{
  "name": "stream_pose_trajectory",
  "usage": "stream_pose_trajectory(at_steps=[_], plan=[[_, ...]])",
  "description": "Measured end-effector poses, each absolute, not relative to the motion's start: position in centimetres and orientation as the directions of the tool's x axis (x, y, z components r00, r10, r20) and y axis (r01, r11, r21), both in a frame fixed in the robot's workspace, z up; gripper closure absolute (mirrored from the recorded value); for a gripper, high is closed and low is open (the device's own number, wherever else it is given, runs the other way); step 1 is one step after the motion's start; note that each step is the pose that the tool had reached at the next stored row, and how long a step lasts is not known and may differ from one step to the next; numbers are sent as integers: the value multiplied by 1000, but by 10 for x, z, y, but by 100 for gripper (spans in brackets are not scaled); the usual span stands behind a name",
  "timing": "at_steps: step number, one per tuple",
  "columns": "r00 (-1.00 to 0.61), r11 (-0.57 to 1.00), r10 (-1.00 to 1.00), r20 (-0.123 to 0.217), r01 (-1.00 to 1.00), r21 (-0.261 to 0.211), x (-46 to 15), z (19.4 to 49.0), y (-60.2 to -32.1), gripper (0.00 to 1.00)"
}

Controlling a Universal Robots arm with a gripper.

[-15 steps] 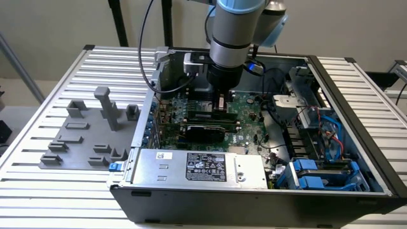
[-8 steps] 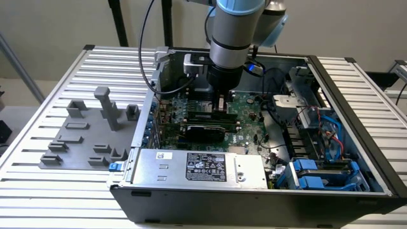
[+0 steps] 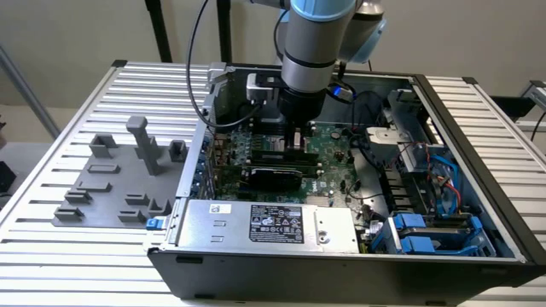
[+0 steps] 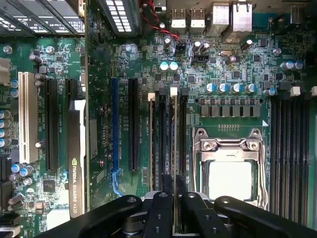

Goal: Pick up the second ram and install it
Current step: 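Insert the second ram into the second slot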

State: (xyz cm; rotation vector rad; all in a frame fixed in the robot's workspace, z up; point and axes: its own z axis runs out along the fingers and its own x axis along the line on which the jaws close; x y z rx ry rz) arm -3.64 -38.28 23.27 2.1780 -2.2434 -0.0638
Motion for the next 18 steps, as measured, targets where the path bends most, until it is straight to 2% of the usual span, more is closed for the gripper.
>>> stream_pose_trajectory(at_steps=[18], plan=[[-22,21,-1000,-19,-999,39,-36,226,-383,87]])
